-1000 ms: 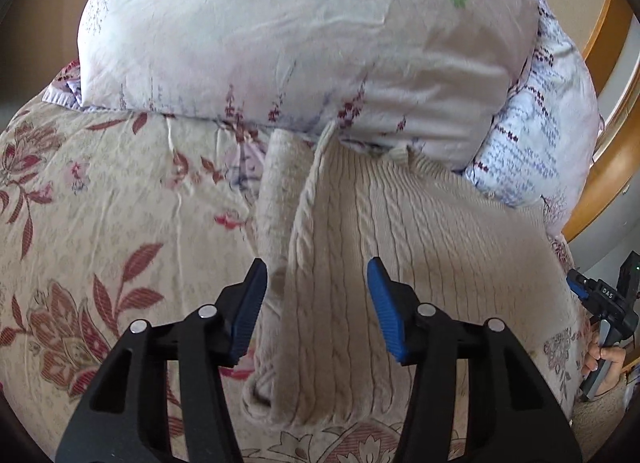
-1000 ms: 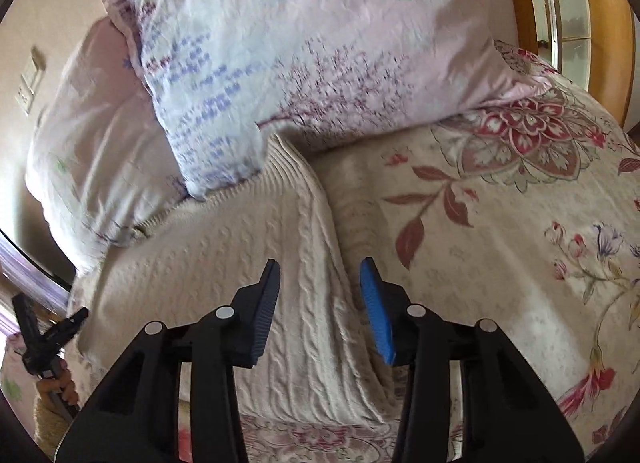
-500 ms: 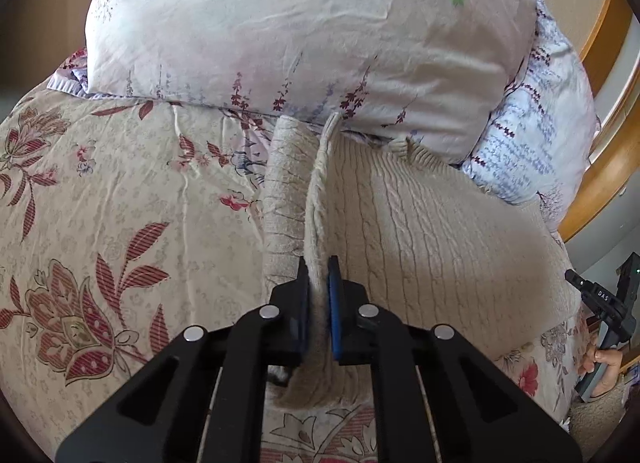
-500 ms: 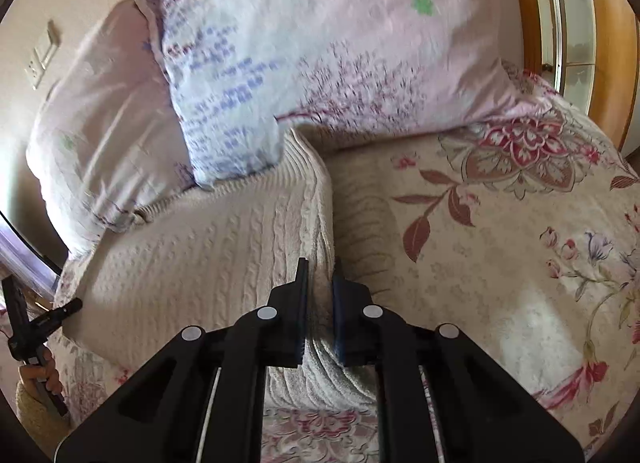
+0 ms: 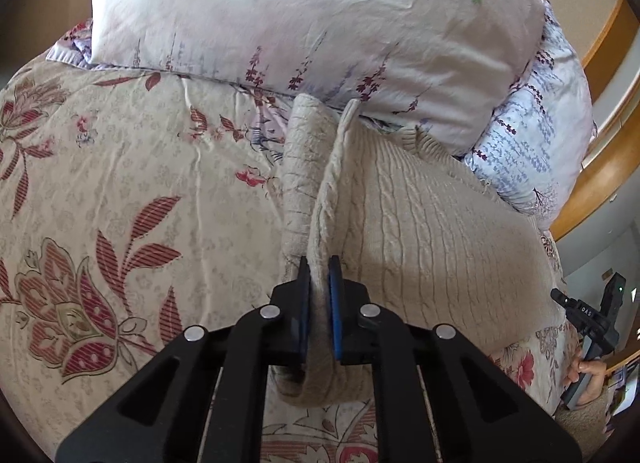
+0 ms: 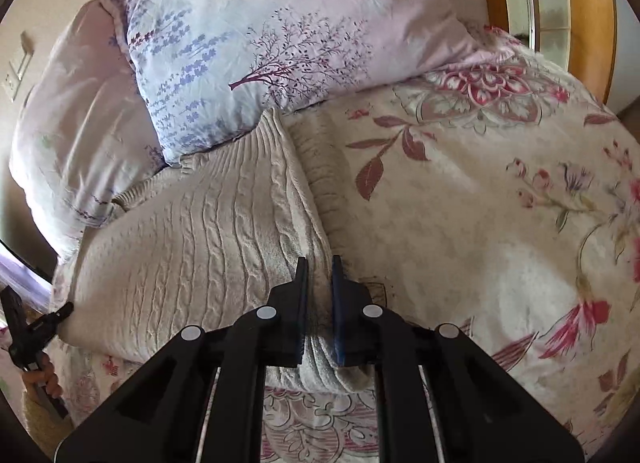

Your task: Fold small clothes

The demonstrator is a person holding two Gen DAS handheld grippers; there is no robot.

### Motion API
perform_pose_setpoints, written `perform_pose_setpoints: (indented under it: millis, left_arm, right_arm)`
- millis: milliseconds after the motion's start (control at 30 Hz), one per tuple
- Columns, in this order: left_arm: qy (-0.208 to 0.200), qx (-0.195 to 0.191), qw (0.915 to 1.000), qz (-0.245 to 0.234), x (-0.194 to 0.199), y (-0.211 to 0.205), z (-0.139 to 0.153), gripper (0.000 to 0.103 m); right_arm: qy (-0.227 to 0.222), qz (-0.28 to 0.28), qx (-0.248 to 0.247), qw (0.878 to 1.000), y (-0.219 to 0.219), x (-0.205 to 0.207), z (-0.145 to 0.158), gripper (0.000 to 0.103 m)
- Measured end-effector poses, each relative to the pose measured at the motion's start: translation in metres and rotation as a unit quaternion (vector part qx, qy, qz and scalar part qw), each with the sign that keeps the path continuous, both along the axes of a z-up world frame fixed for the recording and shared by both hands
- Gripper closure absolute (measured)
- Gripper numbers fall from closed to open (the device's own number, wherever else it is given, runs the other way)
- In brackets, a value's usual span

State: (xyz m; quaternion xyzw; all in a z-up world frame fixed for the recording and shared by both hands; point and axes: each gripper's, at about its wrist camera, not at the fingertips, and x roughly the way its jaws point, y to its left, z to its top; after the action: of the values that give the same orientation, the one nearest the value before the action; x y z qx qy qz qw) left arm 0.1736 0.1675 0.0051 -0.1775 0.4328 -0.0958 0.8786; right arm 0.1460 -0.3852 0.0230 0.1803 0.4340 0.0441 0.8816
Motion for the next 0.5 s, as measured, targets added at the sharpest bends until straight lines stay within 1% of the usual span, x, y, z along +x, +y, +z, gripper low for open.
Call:
perform_pose_setpoints:
  millis: [67, 133, 167, 233, 300, 333, 367, 400, 433, 500]
  left_arm:
    - [0.0, 0.008, 1.0, -0.002, 0.0, -0.003, 0.001, 0.091]
    - [-0.004, 0.014, 0.9999, -0.005, -0.001, -0.005, 0.004, 0.086]
    - [-0.008, 0.017, 0.9998, -0.003, -0.003, -0.005, 0.007, 0.084]
    - [-0.025, 0.031, 0.9992, 0.006, -0.009, -0.006, 0.016, 0.065]
    - [-0.051, 0.042, 0.9978, 0.008, -0.016, -0.008, 0.026, 0.06]
    - [-0.066, 0.048, 0.9966, 0.003, -0.019, -0.012, 0.031, 0.056]
    - [-0.078, 0.055, 0.9955, -0.005, -0.021, -0.016, 0.036, 0.053]
    - [-0.086, 0.061, 0.9943, -0.014, -0.023, -0.021, 0.039, 0.047]
    - [-0.091, 0.073, 0.9928, -0.025, -0.024, -0.029, 0.041, 0.045]
    - [-0.088, 0.089, 0.9914, -0.037, -0.022, -0.039, 0.039, 0.044]
  right_arm:
    - [0.002, 0.003, -0.023, 1.0, 0.007, 0.004, 0.003, 0.092]
    - [0.0, 0.003, -0.037, 0.999, 0.012, 0.004, 0.008, 0.09]
    - [-0.006, 0.002, -0.039, 0.999, 0.013, 0.003, 0.011, 0.085]
    - [-0.027, -0.007, -0.05, 0.998, 0.014, -0.001, 0.021, 0.077]
    - [-0.067, -0.003, -0.066, 0.996, 0.02, -0.007, 0.033, 0.058]
    - [-0.082, 0.007, -0.073, 0.994, 0.026, -0.009, 0.038, 0.054]
    - [-0.092, 0.026, -0.078, 0.992, 0.035, -0.009, 0.041, 0.052]
    - [-0.094, 0.038, -0.08, 0.992, 0.04, -0.009, 0.042, 0.052]
    - [-0.092, 0.055, -0.082, 0.991, 0.048, -0.008, 0.041, 0.052]
    - [-0.083, 0.079, -0.084, 0.99, 0.058, -0.004, 0.036, 0.052]
